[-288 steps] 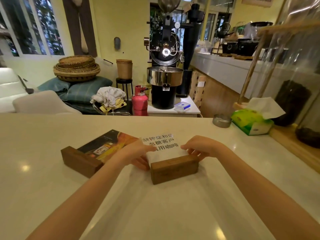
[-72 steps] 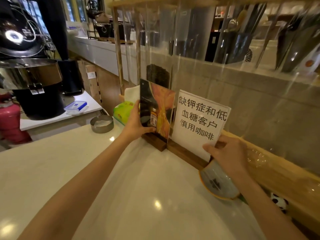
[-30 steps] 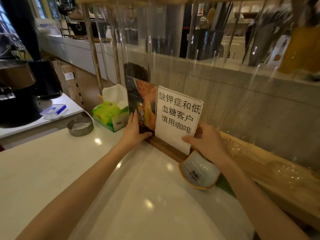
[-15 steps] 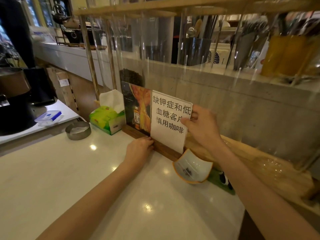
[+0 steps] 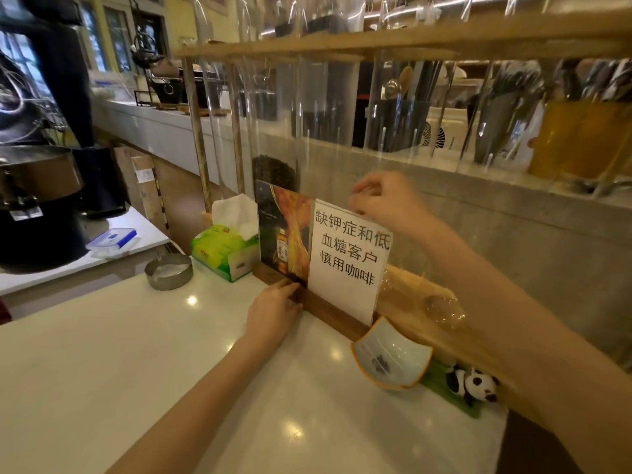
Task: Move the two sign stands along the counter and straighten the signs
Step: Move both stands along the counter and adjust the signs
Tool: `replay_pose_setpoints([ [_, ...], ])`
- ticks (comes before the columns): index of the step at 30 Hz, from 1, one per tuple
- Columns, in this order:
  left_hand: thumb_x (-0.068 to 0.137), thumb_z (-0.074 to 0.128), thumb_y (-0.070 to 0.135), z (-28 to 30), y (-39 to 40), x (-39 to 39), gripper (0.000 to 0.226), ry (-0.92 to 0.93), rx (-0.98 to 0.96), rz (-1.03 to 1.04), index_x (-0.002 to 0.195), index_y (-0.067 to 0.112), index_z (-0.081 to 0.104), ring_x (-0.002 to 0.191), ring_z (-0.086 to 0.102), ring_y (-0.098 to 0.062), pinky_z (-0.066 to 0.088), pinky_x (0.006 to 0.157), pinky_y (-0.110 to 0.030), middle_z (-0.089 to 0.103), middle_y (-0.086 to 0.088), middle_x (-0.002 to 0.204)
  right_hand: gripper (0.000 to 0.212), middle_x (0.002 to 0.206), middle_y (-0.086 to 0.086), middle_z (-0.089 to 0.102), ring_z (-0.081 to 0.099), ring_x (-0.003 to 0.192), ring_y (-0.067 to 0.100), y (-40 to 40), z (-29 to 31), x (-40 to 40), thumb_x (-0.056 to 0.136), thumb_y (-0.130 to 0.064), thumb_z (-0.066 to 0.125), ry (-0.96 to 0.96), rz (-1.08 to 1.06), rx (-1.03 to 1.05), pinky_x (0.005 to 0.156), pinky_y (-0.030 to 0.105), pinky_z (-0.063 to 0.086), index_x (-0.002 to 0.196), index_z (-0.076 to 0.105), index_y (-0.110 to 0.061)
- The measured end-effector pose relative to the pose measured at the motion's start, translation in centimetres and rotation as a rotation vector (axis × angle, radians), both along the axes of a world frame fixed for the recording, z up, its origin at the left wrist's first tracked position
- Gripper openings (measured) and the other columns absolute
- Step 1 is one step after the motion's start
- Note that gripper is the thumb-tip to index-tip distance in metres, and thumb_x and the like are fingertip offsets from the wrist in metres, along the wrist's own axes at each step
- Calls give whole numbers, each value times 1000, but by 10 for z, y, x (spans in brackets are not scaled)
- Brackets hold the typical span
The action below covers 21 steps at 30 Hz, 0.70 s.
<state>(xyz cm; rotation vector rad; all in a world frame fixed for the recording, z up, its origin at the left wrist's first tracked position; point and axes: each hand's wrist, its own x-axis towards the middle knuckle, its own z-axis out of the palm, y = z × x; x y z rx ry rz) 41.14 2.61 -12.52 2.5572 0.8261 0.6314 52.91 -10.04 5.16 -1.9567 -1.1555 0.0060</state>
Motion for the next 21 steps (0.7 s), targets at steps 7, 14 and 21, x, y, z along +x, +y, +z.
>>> replay_pose_setpoints([
  [7,87,50,18,-8,25,1,37,11,-59,15,123,15,52,122,49,-26,43,104,-37,45,-8,140,26,97,15,68,62,75,19,65,16,-3,87,-23,54,-167,150,-281,64,26,48,95,64,-1],
  [14,89,46,19,-13,27,8,28,-12,-37,25,114,17,59,105,58,-24,49,87,-32,50,-4,132,30,67,5,55,51,59,14,89,5,-10,86,-23,55,-144,160,-302,52,19,40,87,65,5],
  [21,88,49,16,-16,28,6,37,-28,-69,-1,125,15,51,119,54,-26,45,102,-36,37,-9,147,17,65,1,52,49,56,10,92,2,-12,85,-12,57,-198,147,-232,51,17,42,88,63,3],
])
